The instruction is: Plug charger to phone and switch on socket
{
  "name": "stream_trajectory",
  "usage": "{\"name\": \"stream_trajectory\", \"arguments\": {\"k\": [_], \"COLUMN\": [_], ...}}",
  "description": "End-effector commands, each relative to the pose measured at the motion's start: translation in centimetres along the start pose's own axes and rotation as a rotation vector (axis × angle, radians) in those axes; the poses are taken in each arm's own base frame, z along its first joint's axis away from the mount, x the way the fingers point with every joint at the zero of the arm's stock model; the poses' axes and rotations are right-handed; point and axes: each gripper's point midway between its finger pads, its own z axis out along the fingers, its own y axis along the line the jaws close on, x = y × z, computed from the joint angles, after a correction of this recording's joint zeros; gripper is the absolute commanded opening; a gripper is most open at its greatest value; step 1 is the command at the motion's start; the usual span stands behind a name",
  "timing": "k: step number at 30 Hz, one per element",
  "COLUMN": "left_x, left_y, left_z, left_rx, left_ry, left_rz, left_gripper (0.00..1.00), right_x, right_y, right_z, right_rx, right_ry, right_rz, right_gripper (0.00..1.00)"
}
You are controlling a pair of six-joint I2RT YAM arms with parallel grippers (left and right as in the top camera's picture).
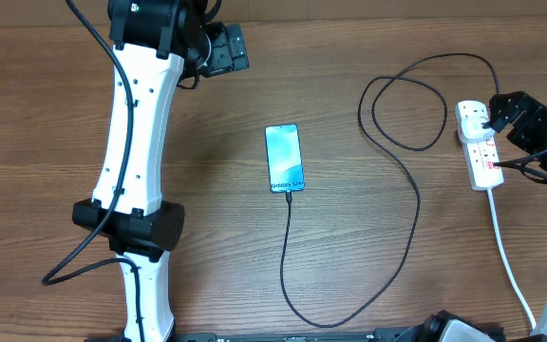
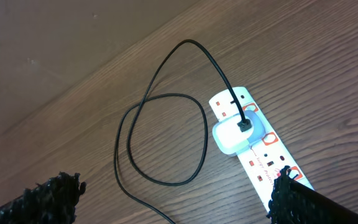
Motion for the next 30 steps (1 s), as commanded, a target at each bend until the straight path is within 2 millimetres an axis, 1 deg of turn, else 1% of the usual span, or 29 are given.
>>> {"name": "stream_trajectory", "arguments": {"k": [1, 8, 11, 14, 19, 22, 26, 30], "left_x": [-0.4, -1.1, -0.9, -0.1, 1.8, 2.8, 4.1, 5.4], "left_y": [0.3, 0.1, 0.7, 1.5, 3.7, 4.3, 5.4, 6.2], "left_z": [-0.7, -3.7, -4.6, -4.9, -4.7, -4.5, -4.7, -5.5], "left_rx": [-0.007, 0.045, 0.036, 0.024, -0.016, -0.005, 0.017, 0.065], "left_ry": [-0.026, -0.131, -0.169, -0.191, -0.236, -0.269, -0.353, -0.456], "left_rz": [0.014, 0.007, 0.004, 0.002, -0.005, -0.009, -0.019, -0.027], "left_gripper": [1.00, 1.00, 1.00, 1.00, 1.00, 1.00, 1.00, 1.00], "right_x": [-0.1, -0.1, -0.1, -0.1, -0.1, -0.1, -0.1, -0.1], "right_y": [0.2, 0.2, 0.2, 0.2, 0.2, 0.2, 0.2, 0.2], "right_z": [0.1, 0.1, 0.1, 0.1, 0.1, 0.1, 0.1, 0.1], "right_rx": [-0.007, -0.007, -0.007, -0.007, -0.008, -0.007, -0.007, -0.007], "right_ry": [-0.002, -0.002, -0.002, -0.002, -0.002, -0.002, -0.002, -0.002], "right_rz": [-0.011, -0.011, -0.011, -0.011, -0.011, -0.011, -0.011, -0.011], "right_gripper": [1.00, 1.00, 1.00, 1.00, 1.00, 1.00, 1.00, 1.00]}}
